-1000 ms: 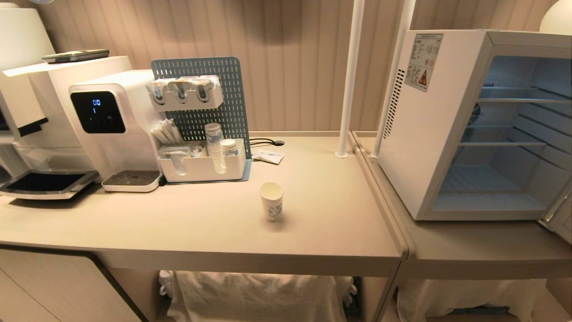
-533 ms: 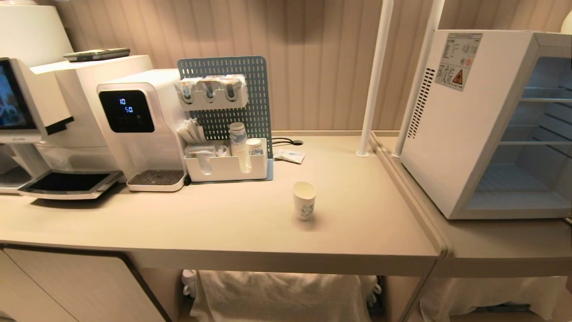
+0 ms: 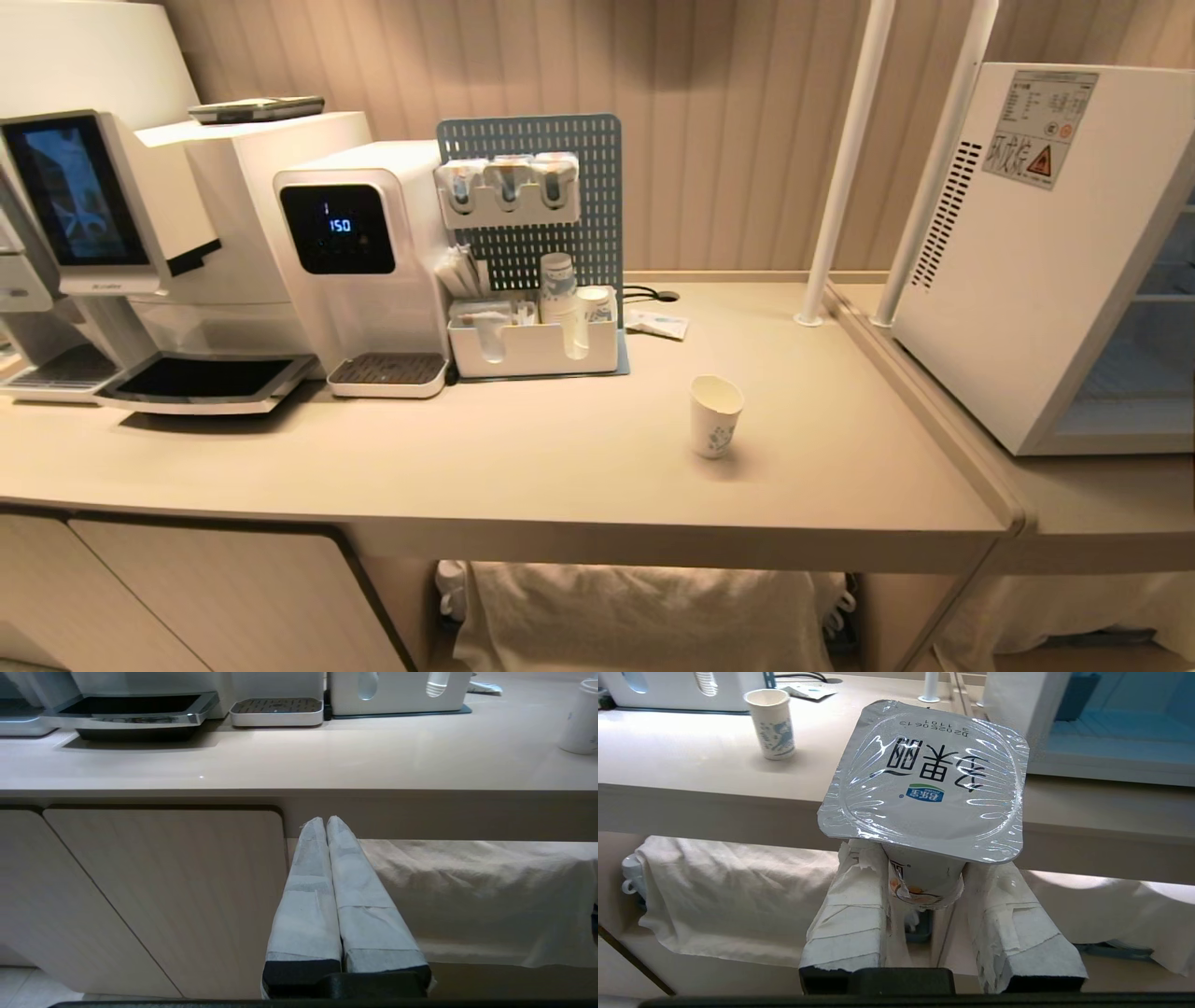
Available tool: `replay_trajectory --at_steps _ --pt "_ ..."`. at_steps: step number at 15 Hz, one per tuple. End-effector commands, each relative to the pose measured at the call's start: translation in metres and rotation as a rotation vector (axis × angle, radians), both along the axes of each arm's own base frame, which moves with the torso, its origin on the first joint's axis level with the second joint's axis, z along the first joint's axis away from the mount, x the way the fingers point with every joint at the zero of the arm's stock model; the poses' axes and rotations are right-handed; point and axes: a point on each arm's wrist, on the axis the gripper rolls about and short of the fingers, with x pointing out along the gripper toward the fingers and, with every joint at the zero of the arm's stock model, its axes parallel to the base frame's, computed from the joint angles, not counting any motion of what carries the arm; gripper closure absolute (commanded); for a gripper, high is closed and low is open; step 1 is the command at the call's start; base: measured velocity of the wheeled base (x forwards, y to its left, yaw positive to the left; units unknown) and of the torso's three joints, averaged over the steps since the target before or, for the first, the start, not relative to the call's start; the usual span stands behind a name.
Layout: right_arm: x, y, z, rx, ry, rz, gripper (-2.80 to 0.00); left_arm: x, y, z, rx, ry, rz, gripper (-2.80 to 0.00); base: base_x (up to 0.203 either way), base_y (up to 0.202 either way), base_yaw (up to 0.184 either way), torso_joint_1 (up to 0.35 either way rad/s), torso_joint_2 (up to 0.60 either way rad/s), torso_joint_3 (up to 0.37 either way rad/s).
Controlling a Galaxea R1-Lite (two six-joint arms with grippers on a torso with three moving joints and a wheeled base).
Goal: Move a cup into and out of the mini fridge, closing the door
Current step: Place the yoghurt on the table
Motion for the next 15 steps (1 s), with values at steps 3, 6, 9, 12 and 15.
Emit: replay_trajectory --at_steps 3,6,9,12,15 --pt "0.000 0.000 0.000 -0.001 0.001 0.001 0.00 0.000 0.000 0.000 0.006 0.001 0.000 0.00 0.000 0.191 0.001 0.002 0.00 0.004" --pt "0.000 0.000 0.000 -0.003 0.001 0.001 0.00 0.000 0.000 0.000 0.005 -0.001 0.000 0.00 0.000 0.126 -0.001 0.001 0.00 0.002" --pt "0.000 0.000 0.000 0.002 -0.002 0.001 0.00 0.000 0.000 0.000 -0.004 0.001 0.002 0.00 0.000 0.022 0.000 0.001 0.00 0.001" --pt "0.000 0.000 0.000 0.000 -0.001 0.000 0.00 0.000 0.000 0.000 -0.004 -0.001 0.002 0.00 0.000 0.000 0.000 0.000 0.00 0.000" --pt "-0.005 0.000 0.020 0.020 0.006 0.015 0.00 0.000 0.000 0.000 -0.004 -0.001 0.002 0.00 0.000 0.000 0.000 0.000 0.00 0.000"
